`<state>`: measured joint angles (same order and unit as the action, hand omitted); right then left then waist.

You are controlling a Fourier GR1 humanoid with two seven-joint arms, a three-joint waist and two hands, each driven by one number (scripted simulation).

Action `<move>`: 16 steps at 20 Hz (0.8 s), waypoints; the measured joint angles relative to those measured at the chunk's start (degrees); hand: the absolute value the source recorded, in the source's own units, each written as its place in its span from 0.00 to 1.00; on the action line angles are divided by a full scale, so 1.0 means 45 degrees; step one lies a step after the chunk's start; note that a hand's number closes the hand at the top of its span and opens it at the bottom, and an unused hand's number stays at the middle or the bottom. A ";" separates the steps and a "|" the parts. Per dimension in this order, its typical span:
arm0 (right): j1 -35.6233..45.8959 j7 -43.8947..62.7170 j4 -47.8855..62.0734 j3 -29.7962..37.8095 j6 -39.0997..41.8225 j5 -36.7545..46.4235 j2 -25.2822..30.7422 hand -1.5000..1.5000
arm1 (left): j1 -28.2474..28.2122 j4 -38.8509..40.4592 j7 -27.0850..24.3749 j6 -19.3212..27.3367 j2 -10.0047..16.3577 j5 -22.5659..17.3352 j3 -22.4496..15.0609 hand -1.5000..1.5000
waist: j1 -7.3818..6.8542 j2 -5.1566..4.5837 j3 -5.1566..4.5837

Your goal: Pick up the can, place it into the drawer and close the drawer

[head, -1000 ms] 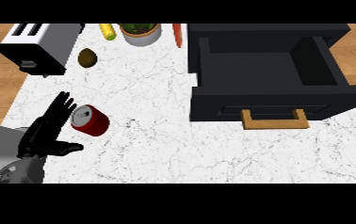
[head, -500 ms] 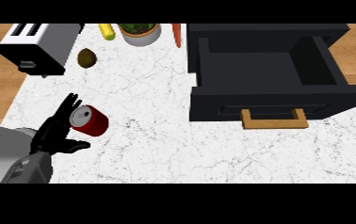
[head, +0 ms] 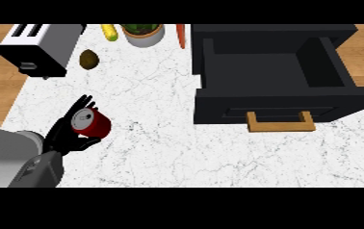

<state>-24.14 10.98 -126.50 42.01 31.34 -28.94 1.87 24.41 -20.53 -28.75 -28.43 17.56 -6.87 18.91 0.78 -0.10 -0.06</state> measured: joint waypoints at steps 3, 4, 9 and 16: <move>0.0011 0.0288 -0.0130 0.0103 -0.0004 -0.0290 0.0014 0.00 | 0.0259 0.0190 0.0064 -0.0346 -0.0061 -0.0148 0.0009 1.00 | 0.0004 -0.0002 0.0002; 0.0121 0.0375 -0.0203 0.0028 -0.0100 -0.0198 -0.0039 0.00 | 0.0346 0.0306 0.0138 -0.0625 -0.0044 -0.0170 -0.0017 1.00 | 0.0003 -0.0006 0.0002; 0.0043 0.0589 -0.0351 -0.0047 -0.0071 -0.0382 -0.0114 0.00 | 0.0819 0.0368 0.0396 -0.1247 -0.0115 -0.0280 -0.0133 1.00 | 0.0012 -0.0003 0.0001; -0.0210 0.0647 -0.0410 0.0192 0.0010 -0.0638 -0.0290 0.00 | 0.0811 -0.0859 0.0244 0.0257 -0.1509 -0.0800 -0.0008 1.00 | -0.0123 0.0059 0.0019</move>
<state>-25.09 13.90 -128.34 42.87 31.39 -31.81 0.56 28.06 -24.40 -27.65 -27.27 10.77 -10.47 18.87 0.23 0.17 0.03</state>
